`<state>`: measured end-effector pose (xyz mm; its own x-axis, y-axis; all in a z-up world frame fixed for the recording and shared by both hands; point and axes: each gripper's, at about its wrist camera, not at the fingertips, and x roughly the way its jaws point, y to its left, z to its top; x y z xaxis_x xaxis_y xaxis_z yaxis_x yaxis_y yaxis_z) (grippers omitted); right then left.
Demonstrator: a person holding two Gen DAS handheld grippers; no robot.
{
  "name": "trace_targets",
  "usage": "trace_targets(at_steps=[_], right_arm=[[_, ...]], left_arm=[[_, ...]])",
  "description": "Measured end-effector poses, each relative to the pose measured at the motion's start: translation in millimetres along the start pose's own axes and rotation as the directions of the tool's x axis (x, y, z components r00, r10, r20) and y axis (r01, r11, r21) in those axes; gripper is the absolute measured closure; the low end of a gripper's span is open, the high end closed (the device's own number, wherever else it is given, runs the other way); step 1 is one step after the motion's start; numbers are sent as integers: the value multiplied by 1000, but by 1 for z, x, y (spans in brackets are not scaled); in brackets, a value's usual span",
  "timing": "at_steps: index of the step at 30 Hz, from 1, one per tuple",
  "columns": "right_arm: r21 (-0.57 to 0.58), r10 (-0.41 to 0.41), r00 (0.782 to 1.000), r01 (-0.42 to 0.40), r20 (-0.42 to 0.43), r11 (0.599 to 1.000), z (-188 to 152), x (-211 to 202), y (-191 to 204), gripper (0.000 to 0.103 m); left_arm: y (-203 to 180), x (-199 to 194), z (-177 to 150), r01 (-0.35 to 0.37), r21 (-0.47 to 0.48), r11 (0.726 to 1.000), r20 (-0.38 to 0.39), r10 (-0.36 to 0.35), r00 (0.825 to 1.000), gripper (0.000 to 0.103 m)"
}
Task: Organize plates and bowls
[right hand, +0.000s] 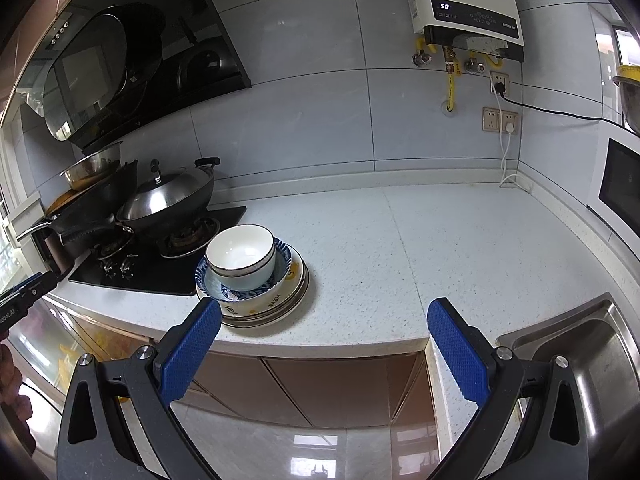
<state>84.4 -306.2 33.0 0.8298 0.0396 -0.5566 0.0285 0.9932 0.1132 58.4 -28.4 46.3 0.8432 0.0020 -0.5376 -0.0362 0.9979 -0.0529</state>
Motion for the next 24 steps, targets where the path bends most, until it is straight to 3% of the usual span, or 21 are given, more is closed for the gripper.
trace_targets(at_steps=[7,10,24], right_arm=[[10,-21,1000,21,5,1000,-3,-7,-7,1],[19,-30,999,30,10,999,-3,-10,-11,1],[17,-24,1000,24,18,1000,-4,-11,-8,1]], left_arm=[[-10,3,2,56,26,998,-10,-56,998,57],[-12,4,3,73,30,997,-11,-72,997,35],[-15,1,3,37,54,998,-16,-37,999,35]])
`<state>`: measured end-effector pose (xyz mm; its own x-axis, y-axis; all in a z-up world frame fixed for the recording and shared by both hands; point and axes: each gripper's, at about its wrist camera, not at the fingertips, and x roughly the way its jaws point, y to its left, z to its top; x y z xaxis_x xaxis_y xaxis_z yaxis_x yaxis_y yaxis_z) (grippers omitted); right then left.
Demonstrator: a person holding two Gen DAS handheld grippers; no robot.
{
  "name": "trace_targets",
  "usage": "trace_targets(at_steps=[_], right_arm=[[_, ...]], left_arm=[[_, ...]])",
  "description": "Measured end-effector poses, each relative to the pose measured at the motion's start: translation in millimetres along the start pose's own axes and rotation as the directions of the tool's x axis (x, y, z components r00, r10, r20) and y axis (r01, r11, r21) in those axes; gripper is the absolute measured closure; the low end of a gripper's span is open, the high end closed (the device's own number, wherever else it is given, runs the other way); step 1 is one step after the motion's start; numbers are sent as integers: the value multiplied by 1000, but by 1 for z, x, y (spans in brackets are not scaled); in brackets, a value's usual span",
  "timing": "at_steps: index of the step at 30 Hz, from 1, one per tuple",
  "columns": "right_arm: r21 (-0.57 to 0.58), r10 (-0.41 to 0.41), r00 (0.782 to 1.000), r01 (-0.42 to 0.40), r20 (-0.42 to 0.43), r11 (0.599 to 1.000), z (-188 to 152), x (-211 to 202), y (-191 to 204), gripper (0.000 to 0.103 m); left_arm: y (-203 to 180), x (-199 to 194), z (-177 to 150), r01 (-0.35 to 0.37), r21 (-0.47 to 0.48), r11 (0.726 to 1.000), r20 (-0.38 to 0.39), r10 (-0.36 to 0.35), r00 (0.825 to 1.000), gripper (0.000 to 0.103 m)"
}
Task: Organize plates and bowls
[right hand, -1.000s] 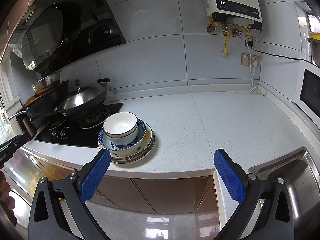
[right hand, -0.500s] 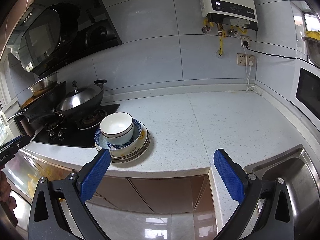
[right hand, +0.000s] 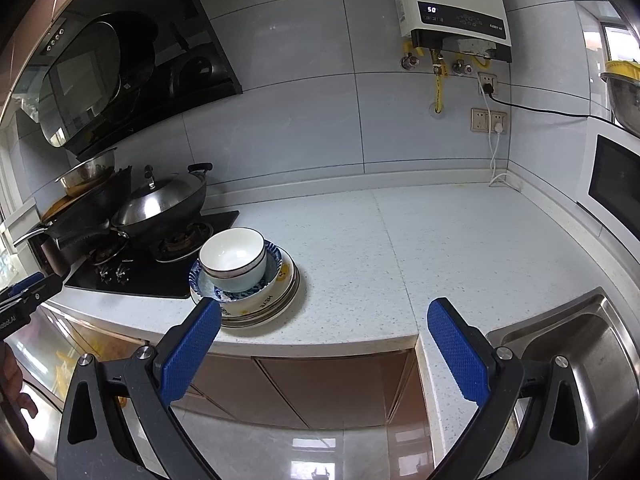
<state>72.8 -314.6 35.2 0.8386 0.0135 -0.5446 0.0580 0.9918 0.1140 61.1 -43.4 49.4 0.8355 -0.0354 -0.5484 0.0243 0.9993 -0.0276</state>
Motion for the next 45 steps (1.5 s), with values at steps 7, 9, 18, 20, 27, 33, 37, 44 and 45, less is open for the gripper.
trace_targets(at_steps=[7,9,18,20,27,33,37,44,45], right_arm=[[-2,5,1000,-5,1,1000,-1,0,2,1],[-3,5,1000,-5,2,1000,-1,-1,2,1],[-1,1,1000,-1,1,1000,-2,-1,2,1],[-1,2,1000,-2,1,1000,-2,-1,2,1],[-1,1,1000,-1,0,1000,-2,-1,4,1],[-5,7,1000,-7,0,1000,-2,2,3,1],[-5,7,1000,-7,1,1000,-1,2,2,1],[-11,11,1000,-11,-3,1000,0,3,2,1],[-11,12,1000,-12,-3,1000,0,3,2,1]], left_arm=[[0,-1,-1,-15,-4,1000,-8,15,1000,35],[-1,-1,-1,-12,-2,1000,-11,12,1000,35],[-3,0,-2,-8,1,1000,-19,8,1000,34],[-4,1,-3,-10,1,1000,-21,10,1000,35],[-3,5,-3,-14,-3,1000,-29,14,999,35],[-2,5,-1,-17,-6,1000,-21,17,1000,34],[-1,6,0,-18,-5,1000,-21,18,1000,34],[0,6,0,-22,-13,1000,-24,22,999,35],[0,6,0,-22,-15,1000,-25,22,999,35]])
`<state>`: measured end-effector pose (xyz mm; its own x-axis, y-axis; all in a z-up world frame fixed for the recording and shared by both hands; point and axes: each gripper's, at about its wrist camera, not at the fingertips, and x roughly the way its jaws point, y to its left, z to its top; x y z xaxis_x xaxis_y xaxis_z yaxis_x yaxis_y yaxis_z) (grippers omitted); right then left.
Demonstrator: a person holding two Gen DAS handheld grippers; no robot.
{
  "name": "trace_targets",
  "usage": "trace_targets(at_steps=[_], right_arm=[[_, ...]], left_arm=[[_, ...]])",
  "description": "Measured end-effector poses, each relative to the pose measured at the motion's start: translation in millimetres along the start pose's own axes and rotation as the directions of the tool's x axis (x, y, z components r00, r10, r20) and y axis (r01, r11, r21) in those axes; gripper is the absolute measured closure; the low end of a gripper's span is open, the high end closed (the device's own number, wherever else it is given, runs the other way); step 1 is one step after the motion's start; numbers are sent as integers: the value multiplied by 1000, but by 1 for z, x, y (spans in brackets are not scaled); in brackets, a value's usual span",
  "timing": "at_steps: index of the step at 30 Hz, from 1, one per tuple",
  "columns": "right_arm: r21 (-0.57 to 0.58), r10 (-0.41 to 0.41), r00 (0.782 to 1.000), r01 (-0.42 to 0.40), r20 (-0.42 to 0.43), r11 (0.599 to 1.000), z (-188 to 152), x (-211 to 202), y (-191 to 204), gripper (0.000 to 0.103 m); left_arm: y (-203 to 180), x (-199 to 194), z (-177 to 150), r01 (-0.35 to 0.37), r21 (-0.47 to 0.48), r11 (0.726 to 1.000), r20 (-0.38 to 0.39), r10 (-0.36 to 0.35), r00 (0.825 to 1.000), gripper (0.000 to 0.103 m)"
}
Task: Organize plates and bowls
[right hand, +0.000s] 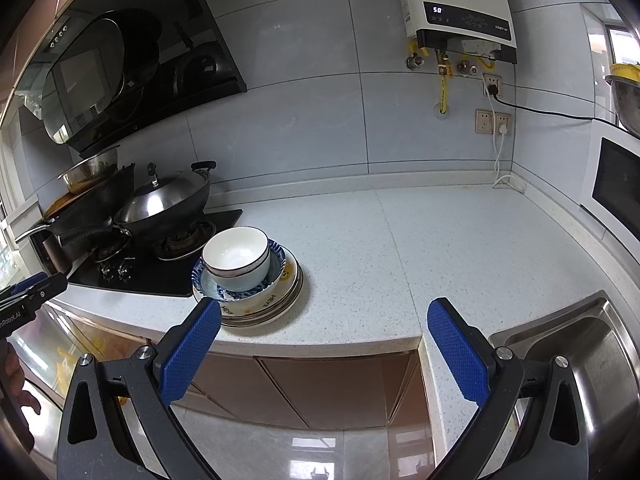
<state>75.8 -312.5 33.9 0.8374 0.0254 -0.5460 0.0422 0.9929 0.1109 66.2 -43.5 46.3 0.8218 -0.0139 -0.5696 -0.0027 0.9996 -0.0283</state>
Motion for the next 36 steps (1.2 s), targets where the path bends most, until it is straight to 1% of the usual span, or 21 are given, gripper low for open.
trace_targets(at_steps=[19,26,28,36], right_arm=[[-9,5,1000,-5,4,1000,0,-2,0,1],[-10,8,1000,-8,6,1000,0,-3,0,1],[-12,7,1000,-7,6,1000,-1,-3,0,1],[-12,8,1000,-8,8,1000,-1,-5,0,1]], left_arm=[[1,-5,0,-7,-13,1000,8,7,1000,35],[4,-10,0,-14,-38,999,20,14,1000,35],[4,-12,0,-24,-37,999,29,25,999,35],[4,-17,-2,-23,-37,999,37,24,999,35]])
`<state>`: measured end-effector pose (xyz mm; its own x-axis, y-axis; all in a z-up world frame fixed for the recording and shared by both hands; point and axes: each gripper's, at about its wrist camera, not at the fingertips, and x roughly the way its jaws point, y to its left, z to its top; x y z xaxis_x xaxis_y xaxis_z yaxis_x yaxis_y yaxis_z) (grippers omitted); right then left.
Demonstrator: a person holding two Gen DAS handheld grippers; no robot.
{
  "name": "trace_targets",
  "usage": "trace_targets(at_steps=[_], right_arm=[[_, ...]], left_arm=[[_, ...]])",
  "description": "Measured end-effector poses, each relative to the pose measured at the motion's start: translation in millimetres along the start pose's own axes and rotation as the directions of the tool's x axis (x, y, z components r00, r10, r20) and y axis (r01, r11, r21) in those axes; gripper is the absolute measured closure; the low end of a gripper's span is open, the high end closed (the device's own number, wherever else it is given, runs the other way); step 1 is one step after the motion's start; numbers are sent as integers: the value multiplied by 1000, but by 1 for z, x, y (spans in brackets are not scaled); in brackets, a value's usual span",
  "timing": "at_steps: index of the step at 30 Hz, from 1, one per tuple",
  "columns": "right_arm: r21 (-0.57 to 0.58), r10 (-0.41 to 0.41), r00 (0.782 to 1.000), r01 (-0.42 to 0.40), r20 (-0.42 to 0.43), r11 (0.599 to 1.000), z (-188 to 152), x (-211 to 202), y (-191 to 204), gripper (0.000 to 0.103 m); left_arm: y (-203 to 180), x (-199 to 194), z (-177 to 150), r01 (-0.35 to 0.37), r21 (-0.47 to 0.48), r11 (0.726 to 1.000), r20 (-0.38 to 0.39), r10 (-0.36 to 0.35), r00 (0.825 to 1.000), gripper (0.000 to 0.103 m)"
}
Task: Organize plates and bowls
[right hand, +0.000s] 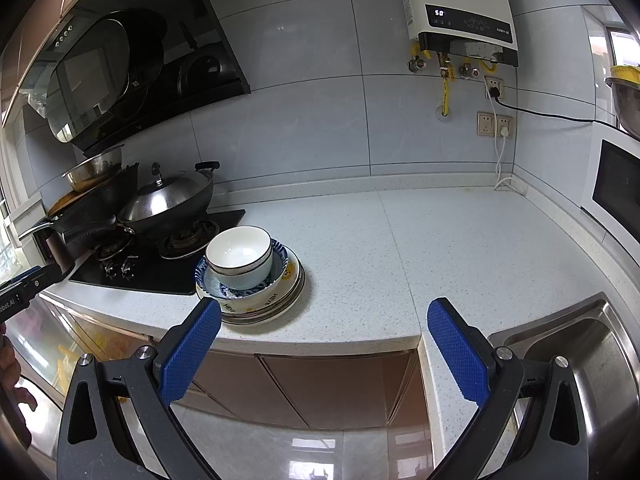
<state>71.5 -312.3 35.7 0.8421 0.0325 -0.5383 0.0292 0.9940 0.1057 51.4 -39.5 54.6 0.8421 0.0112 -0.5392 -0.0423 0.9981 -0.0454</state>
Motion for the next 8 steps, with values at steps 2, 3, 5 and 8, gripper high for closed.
trace_targets(at_steps=[2,3,5,8], right_arm=[[1,1,1000,-1,2,1000,0,-2,0,1],[1,1,1000,-1,4,1000,-1,-3,0,1],[1,0,1000,0,4,1000,-1,-4,1,1],[-1,-3,1000,3,5,1000,-1,-5,1,1]], left_arm=[[0,-2,0,0,-1,1000,2,0,1000,35],[0,-2,0,0,-2,1000,3,0,1000,35],[0,-3,-1,-1,-2,1000,5,1,1000,35],[0,-4,-1,-1,-4,1000,5,1,1000,35]])
